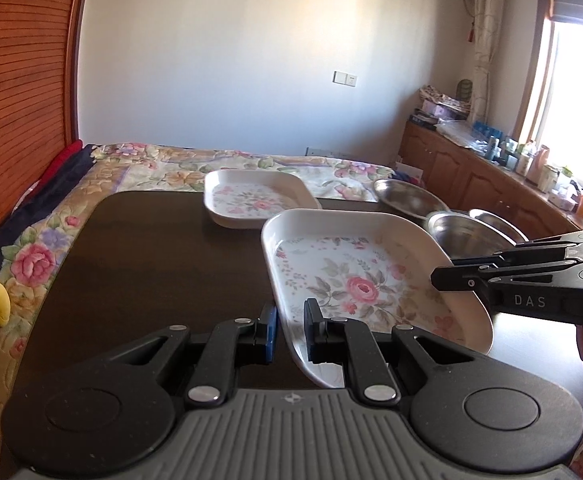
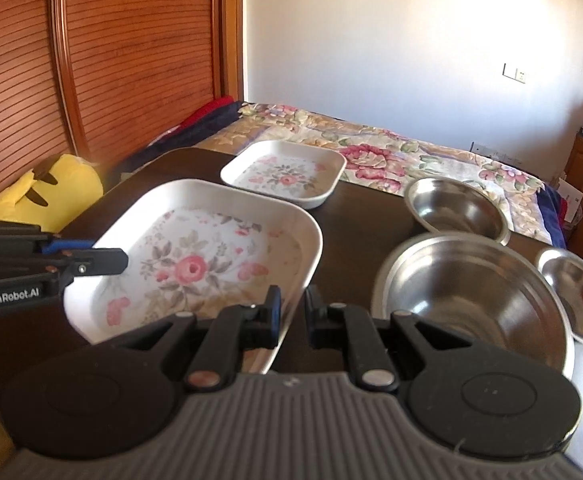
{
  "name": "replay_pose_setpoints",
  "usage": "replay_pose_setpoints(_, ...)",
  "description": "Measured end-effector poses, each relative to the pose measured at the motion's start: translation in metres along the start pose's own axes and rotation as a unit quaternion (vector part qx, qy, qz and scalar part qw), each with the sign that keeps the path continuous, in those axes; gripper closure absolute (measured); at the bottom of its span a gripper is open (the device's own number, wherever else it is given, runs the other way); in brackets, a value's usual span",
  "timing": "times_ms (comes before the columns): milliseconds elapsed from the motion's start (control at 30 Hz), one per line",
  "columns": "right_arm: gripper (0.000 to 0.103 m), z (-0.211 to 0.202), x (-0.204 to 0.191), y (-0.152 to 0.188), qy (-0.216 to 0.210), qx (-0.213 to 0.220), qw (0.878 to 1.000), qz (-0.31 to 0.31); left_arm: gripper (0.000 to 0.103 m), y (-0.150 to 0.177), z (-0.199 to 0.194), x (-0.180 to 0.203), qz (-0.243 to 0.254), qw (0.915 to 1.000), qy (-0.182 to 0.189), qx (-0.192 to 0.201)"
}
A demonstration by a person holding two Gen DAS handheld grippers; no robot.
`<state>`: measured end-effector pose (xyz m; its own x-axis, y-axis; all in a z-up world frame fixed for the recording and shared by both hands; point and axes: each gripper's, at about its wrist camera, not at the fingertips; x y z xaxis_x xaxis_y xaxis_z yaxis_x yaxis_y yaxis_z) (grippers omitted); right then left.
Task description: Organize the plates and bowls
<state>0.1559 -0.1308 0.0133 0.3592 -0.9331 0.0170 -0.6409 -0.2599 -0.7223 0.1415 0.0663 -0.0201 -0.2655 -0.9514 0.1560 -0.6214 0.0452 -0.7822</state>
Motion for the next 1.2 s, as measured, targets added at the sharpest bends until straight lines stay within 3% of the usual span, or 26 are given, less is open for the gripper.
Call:
replay_pose_setpoints(333, 0.089, -0.032, 0.013, 0.041, 0.000, 0.016, 1.000, 0.021, 0.088, 0.033, -0.022, 0.033, 0.014, 0.9998, 0.014, -0.009)
replay_pose_setpoints(633, 0.089, -0.036, 0.016, 0.068, -0.006, 0.017, 0.999, 0.032, 0.088, 0.055, -0.023, 0.042, 0.013, 0.9993, 0.023, -0.025)
replay_pose_setpoints(1200, 0.089, -0.036, 0.019, 0.084, -0.012, 0.014, 0.999, 0.043, 0.088, 0.058, -0.015, 0.046, 0.022, 0.9989, 0.024, -0.034)
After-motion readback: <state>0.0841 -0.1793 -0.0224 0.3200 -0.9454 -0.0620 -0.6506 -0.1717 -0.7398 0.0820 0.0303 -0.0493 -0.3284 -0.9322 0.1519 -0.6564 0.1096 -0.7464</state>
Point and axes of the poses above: each gripper's, at about its wrist camera, not at the fingertips, and z roughly the way its jaws point, x to its right, y to its underside, and after that the axes turned 5 degrees about -x, right-handed
